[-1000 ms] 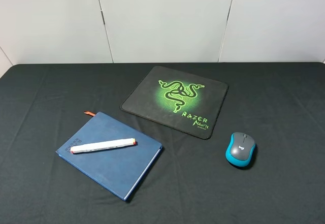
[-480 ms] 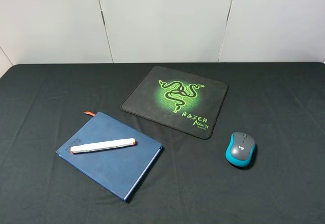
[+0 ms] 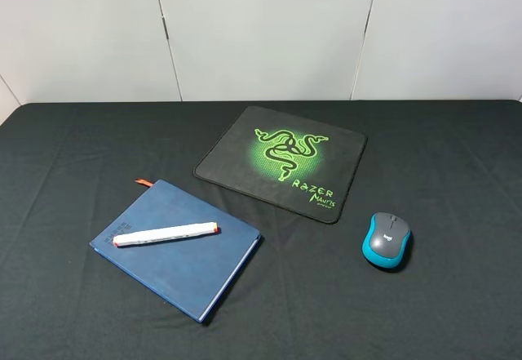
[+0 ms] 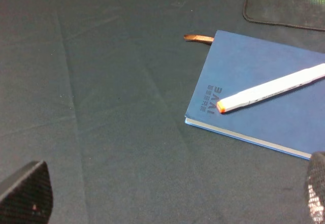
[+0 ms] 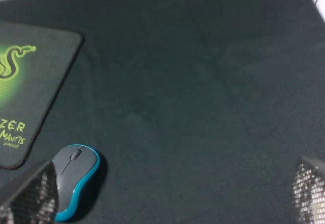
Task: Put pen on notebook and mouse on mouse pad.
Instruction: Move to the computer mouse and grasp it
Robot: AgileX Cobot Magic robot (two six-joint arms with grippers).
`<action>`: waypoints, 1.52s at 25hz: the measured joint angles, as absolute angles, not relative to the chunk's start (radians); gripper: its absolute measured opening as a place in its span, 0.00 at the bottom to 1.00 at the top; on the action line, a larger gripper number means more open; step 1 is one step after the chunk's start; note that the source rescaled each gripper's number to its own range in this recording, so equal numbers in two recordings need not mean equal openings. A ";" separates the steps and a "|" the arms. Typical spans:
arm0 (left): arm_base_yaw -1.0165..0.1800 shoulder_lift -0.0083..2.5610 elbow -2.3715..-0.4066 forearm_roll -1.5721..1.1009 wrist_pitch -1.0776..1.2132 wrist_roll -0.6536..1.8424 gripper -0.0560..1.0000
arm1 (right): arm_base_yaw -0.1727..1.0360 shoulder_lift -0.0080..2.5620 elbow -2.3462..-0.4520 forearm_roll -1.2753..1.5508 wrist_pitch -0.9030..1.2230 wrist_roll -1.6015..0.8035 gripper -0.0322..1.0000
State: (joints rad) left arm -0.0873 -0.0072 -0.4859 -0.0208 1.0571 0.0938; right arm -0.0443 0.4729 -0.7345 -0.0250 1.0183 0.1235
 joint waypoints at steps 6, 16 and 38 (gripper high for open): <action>-0.087 -0.007 -0.486 -0.021 1.057 0.094 1.00 | -0.001 0.813 -0.904 0.010 1.017 0.078 1.00; -0.087 -0.007 -0.486 -0.021 1.056 0.094 1.00 | 0.176 1.193 -0.945 0.015 1.009 0.218 1.00; -0.087 -0.007 -0.486 -0.021 1.056 0.094 1.00 | 0.320 1.706 -0.946 0.041 0.844 0.430 1.00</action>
State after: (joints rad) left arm -0.0873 -0.0072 -0.4859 -0.0208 1.0561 0.0938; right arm 0.3195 1.7065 -0.9459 0.0413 0.8442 0.4303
